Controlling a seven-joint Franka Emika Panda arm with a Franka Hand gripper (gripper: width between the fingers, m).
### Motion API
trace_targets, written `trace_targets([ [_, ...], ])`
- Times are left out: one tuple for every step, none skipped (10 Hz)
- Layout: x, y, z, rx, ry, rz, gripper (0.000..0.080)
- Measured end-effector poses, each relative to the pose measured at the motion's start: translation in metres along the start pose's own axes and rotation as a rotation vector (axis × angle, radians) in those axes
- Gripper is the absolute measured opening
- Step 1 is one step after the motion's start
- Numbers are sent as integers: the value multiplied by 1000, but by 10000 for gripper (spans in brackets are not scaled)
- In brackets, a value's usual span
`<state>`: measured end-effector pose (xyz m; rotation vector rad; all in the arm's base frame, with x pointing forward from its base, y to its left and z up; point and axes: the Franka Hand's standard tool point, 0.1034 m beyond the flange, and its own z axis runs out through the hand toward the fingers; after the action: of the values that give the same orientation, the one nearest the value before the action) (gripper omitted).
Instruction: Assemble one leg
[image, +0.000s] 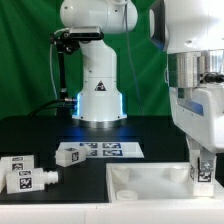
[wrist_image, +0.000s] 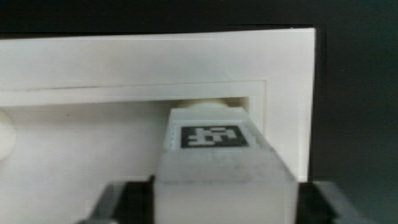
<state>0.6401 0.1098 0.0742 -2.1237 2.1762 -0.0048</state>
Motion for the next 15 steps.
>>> trace_targets([
  [0, 0, 0, 0, 0, -53, 473],
  [0, 0, 0, 0, 4, -209, 473],
  [0, -1, 2, 5, 5, -359, 610],
  [-1, -1, 2, 4, 4, -546, 610],
  [-2, 0, 3, 2, 2, -643, 641],
  [-1, 0, 3, 2, 5, -676, 641],
  [-1, 0, 3, 1, 5, -744, 648],
  [-1, 0, 3, 1, 5, -784, 649],
  [0, 0, 3, -5, 15, -924, 649],
  [-1, -1, 2, -18, 34, -1119, 649],
  [1, -1, 3, -44, 39, -1398, 649],
  [2, -2, 4, -54, 40, -1498, 649],
  [1, -2, 4, -51, 41, -1465, 640],
  [1, -2, 4, -51, 41, -1447, 640],
  [1, -2, 4, -50, 41, -1425, 464],
])
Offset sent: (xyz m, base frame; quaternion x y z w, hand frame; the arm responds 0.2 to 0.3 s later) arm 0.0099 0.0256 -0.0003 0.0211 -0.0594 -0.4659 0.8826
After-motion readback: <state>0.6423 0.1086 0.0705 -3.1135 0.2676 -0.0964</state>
